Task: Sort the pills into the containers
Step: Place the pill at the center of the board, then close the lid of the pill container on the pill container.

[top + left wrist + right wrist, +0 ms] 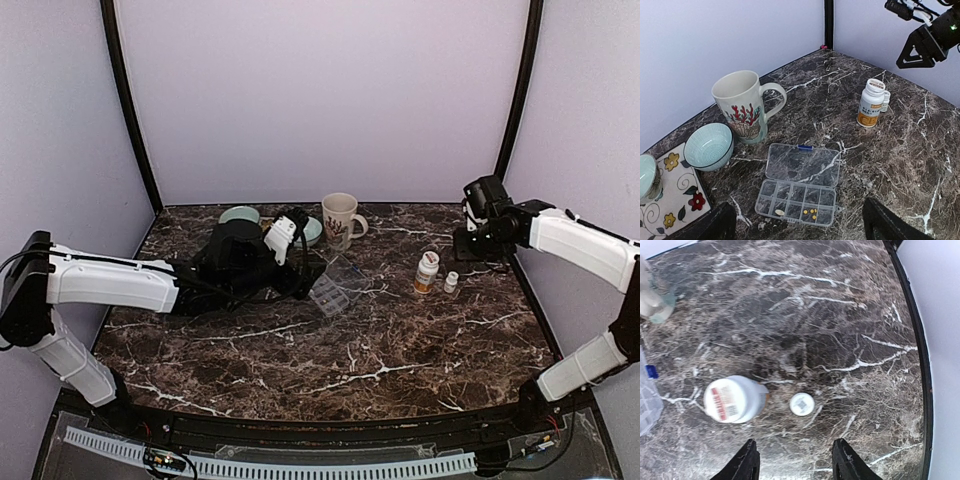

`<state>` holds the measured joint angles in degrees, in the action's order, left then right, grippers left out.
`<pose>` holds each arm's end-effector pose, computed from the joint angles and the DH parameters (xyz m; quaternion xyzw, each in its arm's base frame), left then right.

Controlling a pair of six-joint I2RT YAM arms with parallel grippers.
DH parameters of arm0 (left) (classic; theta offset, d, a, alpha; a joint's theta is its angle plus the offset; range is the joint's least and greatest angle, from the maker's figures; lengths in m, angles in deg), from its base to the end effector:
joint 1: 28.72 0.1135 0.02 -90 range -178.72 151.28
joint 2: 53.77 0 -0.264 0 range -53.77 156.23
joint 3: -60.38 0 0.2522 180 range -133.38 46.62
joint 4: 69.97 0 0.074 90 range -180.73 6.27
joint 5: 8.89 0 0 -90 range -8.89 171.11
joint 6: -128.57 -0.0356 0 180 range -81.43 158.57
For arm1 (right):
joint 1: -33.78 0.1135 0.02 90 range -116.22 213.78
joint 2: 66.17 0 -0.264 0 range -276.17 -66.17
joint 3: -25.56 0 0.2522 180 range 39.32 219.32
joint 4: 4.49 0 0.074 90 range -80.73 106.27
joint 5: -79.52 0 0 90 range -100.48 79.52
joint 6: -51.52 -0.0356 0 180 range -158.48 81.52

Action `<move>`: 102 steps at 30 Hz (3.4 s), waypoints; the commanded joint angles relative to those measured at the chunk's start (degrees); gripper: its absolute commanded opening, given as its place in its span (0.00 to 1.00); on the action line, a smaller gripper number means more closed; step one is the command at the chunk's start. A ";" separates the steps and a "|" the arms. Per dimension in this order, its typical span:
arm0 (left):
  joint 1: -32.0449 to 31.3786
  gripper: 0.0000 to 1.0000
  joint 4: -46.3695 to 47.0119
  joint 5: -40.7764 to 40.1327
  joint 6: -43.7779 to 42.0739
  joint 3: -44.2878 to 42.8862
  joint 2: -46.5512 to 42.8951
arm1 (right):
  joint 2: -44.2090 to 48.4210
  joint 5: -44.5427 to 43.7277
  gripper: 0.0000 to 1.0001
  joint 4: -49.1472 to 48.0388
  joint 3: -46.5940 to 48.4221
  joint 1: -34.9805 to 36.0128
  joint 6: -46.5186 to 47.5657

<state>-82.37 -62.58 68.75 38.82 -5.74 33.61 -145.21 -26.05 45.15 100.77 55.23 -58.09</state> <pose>0.2127 -0.2762 0.2597 0.2924 0.7291 -0.2023 0.5848 0.2696 0.0957 0.2688 0.0273 0.9414 -0.0116 0.3359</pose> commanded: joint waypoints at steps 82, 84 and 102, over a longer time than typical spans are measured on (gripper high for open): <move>10.45 0.00 -15.90 19.64 18.22 -11.53 24.86 | -38.55 16.44 0.36 -10.75 24.24 14.24 -2.79; 10.43 0.00 -15.89 19.65 18.25 -11.58 24.94 | -38.23 16.63 0.36 -10.74 24.16 14.40 -2.93; 10.49 0.00 -16.31 20.88 18.43 -12.76 25.92 | -35.23 18.40 0.35 -10.88 24.56 16.25 -3.98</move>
<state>-72.20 -77.70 88.86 56.87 -17.19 59.38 -183.07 -8.72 35.79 123.54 70.38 -61.33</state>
